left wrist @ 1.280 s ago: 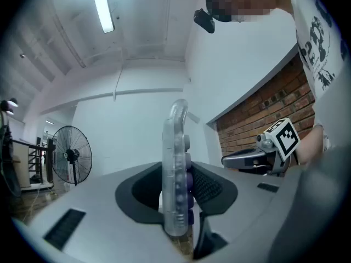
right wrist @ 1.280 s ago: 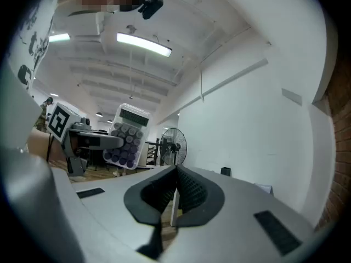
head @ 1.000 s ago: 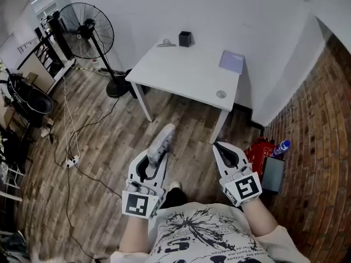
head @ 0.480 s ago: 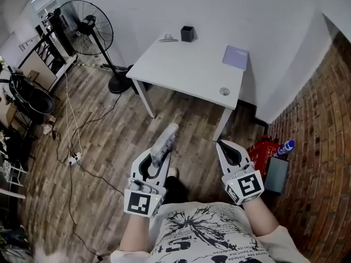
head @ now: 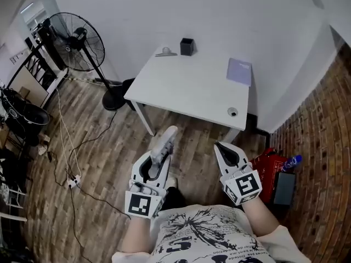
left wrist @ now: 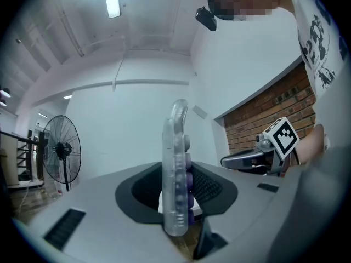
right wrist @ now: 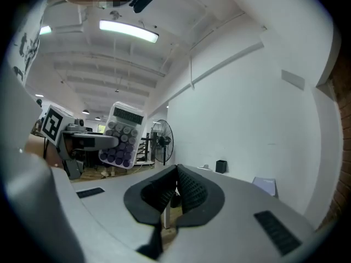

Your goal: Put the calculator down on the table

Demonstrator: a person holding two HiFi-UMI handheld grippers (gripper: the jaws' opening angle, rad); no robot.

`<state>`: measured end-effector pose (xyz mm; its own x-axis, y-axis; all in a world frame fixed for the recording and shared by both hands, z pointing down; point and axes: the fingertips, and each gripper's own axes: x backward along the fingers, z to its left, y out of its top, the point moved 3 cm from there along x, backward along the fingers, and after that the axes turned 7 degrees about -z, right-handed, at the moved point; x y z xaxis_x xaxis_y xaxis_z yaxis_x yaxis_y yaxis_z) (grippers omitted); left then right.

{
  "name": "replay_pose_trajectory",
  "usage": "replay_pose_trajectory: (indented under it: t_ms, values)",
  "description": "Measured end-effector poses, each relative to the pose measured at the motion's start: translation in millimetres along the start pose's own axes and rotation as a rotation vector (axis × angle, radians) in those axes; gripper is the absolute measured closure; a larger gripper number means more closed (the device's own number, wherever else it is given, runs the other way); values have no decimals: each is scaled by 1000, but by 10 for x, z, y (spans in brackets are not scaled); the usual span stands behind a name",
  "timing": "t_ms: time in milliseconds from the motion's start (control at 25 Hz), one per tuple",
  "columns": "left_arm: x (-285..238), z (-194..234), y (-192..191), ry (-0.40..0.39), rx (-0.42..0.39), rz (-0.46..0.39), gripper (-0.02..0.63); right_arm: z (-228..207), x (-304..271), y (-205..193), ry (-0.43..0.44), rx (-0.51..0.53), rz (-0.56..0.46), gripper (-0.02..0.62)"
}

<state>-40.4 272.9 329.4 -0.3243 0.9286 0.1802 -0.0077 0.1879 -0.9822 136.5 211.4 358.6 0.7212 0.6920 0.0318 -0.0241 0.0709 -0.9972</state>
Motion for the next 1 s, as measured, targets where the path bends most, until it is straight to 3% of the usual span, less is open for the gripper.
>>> replay_pose_trajectory:
  t_ms: [320, 480, 720, 1000]
  values:
    - [-737, 1505, -236, -90, 17, 47, 465, -89, -1548, -14, -112, -15, 36, 581]
    - [-1036, 2058, -348, -122, 38, 45, 463, -143, -2107, -85, -167, -39, 50, 581]
    - [-1421, 2506, -620, -152, 76, 82, 465, -304, -2619, -221, -214, -51, 79, 581]
    - [-2155, 2637, -1056, -209, 77, 140, 465, -849, -3046, -538, -256, -80, 128, 581]
